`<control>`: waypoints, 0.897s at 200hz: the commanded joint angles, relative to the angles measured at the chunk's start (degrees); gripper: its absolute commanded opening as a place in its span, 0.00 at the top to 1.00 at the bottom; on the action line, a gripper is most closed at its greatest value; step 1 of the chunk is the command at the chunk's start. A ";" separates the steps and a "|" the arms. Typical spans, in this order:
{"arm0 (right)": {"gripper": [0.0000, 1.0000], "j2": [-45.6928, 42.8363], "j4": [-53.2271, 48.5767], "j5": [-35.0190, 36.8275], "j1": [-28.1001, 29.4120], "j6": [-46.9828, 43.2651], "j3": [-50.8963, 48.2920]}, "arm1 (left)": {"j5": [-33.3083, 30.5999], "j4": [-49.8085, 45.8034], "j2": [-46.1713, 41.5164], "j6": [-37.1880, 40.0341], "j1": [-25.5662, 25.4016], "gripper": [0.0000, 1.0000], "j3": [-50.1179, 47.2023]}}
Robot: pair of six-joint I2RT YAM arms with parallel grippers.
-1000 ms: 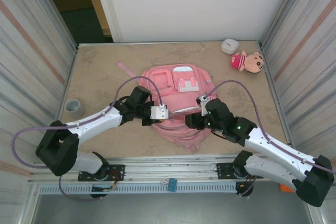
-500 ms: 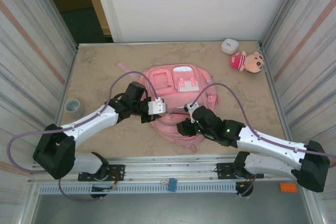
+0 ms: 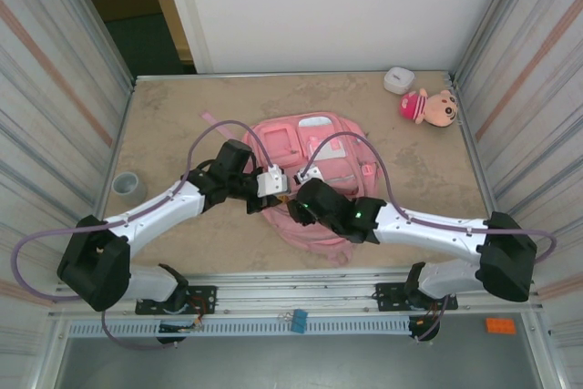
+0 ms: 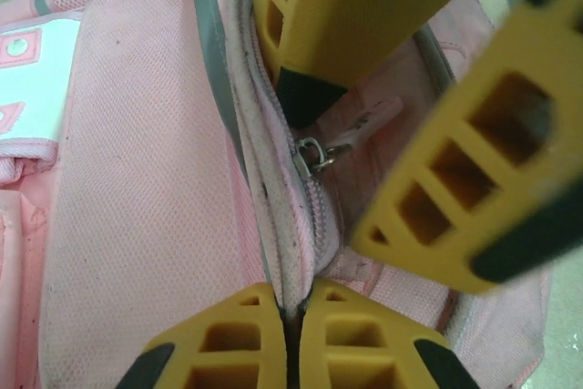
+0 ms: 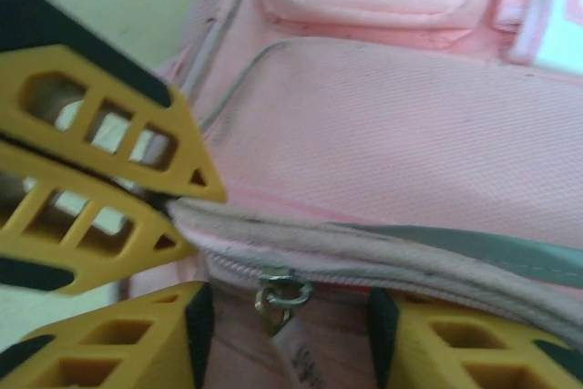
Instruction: Pack books, pencil case, and school supplies into a backpack
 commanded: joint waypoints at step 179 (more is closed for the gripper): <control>1.00 -22.05 -15.24 -35.20 -41.83 -2.51 -7.55 | -2.87 -5.14 -2.50 1.00 2.85 1.00 2.39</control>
